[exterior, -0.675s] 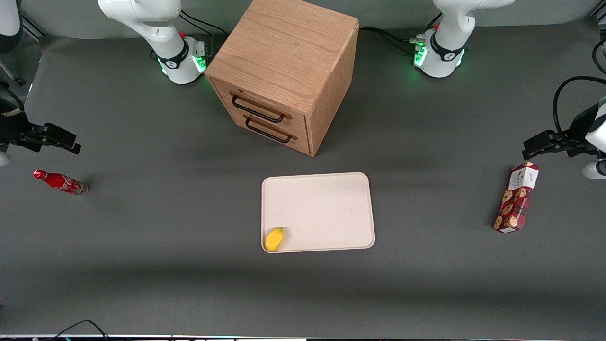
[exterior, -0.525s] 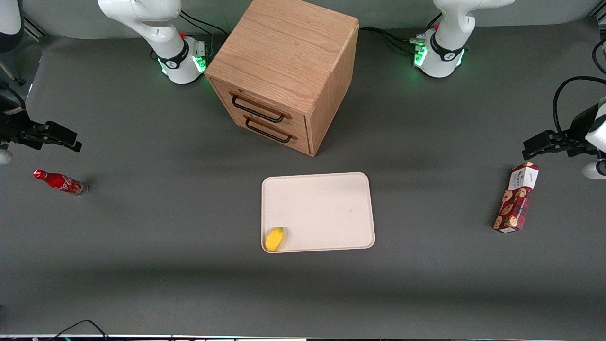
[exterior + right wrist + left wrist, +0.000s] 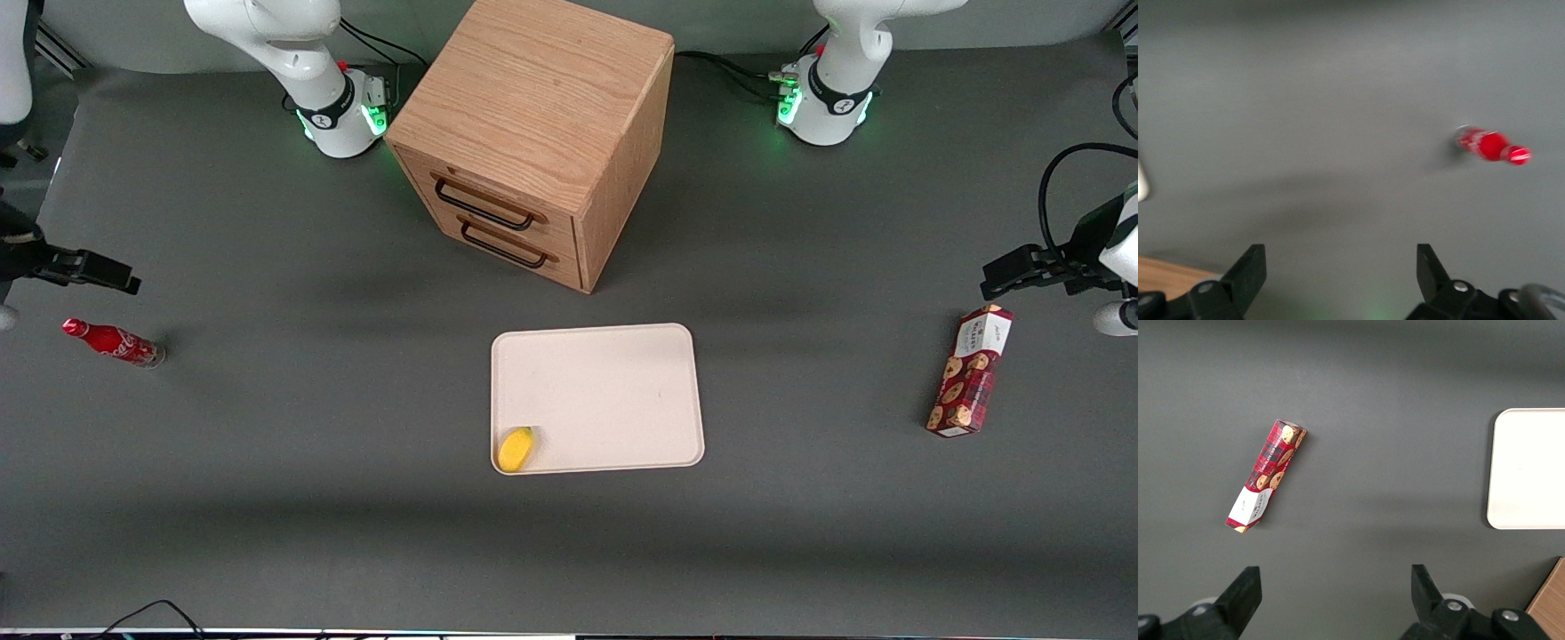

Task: Place coke bottle on tray
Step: 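Move the right gripper down toward the red Coca-Cola bottle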

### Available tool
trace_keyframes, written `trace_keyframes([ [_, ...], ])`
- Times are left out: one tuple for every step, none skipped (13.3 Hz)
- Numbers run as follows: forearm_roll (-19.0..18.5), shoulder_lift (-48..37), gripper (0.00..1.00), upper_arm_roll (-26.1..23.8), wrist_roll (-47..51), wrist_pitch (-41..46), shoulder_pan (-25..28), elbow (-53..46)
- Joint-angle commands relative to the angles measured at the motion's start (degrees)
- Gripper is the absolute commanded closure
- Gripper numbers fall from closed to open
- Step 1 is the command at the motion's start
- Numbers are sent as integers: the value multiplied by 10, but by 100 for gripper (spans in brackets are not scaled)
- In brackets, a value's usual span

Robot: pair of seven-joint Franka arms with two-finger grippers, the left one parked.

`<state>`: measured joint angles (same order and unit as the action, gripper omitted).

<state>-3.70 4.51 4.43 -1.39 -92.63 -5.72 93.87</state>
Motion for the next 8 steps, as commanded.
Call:
trace_keyframes([
  [-10, 35, 0, 65, -107, -51, -15, 3],
  [-10, 44, 0, 93, -159, -74, -19, 11],
  [-5, 48, 0, 119, -204, -104, -24, 30],
  [7, 51, 0, 142, -240, -141, -28, 55],
  [24, 52, 0, 159, -261, -180, -30, 84],
  [27, 52, 0, 172, -285, -231, -32, 121],
  [27, 53, 0, 188, -311, -284, -32, 153],
  [33, 65, 0, 199, -330, -324, -32, 169],
])
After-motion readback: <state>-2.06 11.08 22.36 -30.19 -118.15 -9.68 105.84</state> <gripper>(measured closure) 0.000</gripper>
